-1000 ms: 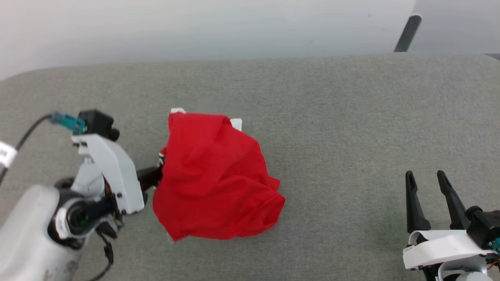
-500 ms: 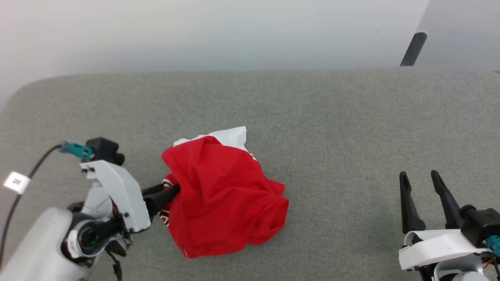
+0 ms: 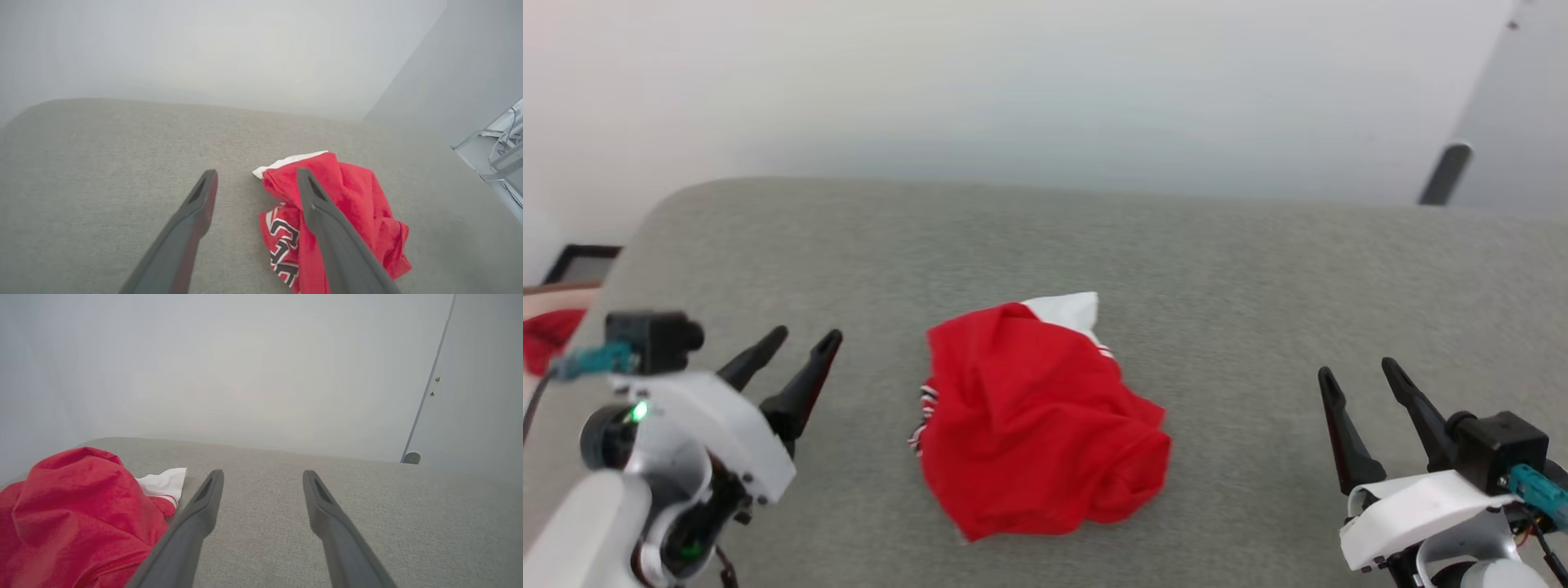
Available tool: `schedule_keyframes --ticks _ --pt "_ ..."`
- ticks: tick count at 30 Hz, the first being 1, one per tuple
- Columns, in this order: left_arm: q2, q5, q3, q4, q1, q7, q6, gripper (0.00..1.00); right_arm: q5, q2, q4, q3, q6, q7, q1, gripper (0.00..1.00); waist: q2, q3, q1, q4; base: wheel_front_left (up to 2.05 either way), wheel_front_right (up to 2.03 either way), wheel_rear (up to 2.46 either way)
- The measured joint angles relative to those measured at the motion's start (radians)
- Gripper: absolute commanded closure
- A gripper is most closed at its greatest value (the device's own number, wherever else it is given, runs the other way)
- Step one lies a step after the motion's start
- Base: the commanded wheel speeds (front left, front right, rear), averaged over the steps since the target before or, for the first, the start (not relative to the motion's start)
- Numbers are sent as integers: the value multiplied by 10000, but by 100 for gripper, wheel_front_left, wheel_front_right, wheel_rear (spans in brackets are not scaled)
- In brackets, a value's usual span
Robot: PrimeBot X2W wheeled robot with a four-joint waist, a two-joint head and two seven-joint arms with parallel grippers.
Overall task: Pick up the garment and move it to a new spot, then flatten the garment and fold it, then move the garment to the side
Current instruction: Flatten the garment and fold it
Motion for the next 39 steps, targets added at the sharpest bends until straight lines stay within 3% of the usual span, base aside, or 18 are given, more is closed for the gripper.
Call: schedule_keyframes --ticks 8,16,27,36,37,38,39 --pt "-345 984 201 44 1082 -2644 -10 0 696 -583 -58 688 2 1396 -443 0 0 -174 0 1067 0 0 0" --pt "-848 1737 15 326 1780 -4159 247 0 1559 -1035 244 1331 2 3244 -973 0 0 -181 0 2131 0 0 0" --pt "-1618 2088 190 840 2034 -4932 447 0 2052 -1360 857 1749 4 5614 -1230 0 0 25 0 3327 0 0 0" --pt "-2209 2178 236 1099 2033 -5010 174 0 1787 -1425 1795 2107 4 6055 -1600 0 0 458 0 3831 0 0 0" --pt "-2249 2178 255 1145 2013 -5010 151 0 1785 -1450 1937 2188 4 6040 -1694 21 0 500 0 3867 0 0 0" --pt "-2293 2178 290 1172 2001 -5010 140 0 1787 -1457 2056 2253 4 5935 -1793 95 0 542 0 3896 0 0 0" --pt "-2326 2178 318 1195 1997 -5012 119 0 1791 -1455 2182 2313 2 5848 -1877 100 0 581 0 3917 0 0 0"
